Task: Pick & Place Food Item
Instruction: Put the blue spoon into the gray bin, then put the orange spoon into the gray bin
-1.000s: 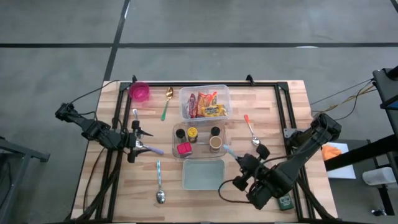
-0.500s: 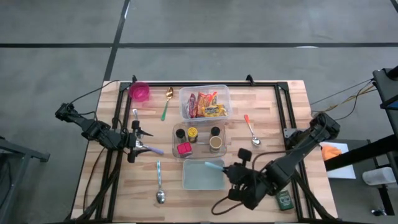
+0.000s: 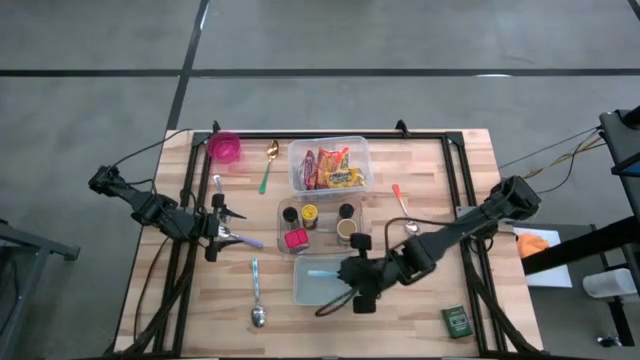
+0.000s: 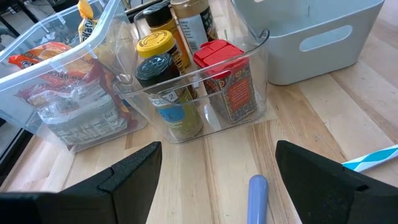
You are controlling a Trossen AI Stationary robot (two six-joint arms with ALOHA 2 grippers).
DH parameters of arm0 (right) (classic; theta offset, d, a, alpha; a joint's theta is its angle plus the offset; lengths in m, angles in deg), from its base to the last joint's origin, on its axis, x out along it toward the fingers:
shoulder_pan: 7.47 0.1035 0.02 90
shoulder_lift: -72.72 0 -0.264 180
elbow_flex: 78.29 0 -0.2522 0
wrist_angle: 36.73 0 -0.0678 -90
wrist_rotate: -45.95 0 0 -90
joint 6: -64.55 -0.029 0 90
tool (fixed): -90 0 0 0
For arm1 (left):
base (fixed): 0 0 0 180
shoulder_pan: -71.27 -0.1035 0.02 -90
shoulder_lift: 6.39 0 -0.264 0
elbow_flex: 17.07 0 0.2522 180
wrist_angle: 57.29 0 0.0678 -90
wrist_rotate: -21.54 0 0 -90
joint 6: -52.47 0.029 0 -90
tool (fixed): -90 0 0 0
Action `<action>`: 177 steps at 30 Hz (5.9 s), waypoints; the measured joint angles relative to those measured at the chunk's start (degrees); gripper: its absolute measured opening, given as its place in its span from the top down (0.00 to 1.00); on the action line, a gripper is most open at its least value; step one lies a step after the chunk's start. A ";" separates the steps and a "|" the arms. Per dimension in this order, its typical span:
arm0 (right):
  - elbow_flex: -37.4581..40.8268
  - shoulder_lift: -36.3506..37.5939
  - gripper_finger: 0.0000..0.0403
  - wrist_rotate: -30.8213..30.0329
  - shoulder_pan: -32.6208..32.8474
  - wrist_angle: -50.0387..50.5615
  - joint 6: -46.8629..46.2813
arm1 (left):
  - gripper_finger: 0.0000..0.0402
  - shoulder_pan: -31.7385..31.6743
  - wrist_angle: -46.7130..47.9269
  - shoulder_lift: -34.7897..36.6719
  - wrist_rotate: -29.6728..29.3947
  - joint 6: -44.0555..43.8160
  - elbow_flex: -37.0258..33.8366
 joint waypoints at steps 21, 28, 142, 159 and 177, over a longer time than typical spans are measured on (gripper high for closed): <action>18.79 -0.35 0.93 11.25 -6.06 -24.52 -0.01 | 0.21 0.00 0.01 0.00 0.01 0.00 0.00; 23.17 -0.26 0.93 11.17 -6.78 -30.76 -1.42 | 0.21 0.00 0.00 0.00 -0.01 0.00 0.00; 20.93 15.45 0.66 -17.10 3.41 20.27 -59.13 | 0.21 0.00 0.02 0.00 0.01 0.00 0.00; 23.39 15.50 0.66 -14.46 -5.59 40.85 -71.19 | 0.21 0.00 0.01 0.00 -0.02 0.00 0.00; 39.36 16.70 0.66 -9.17 -15.30 19.96 -58.13 | 0.21 0.00 0.02 0.00 -0.02 0.00 0.00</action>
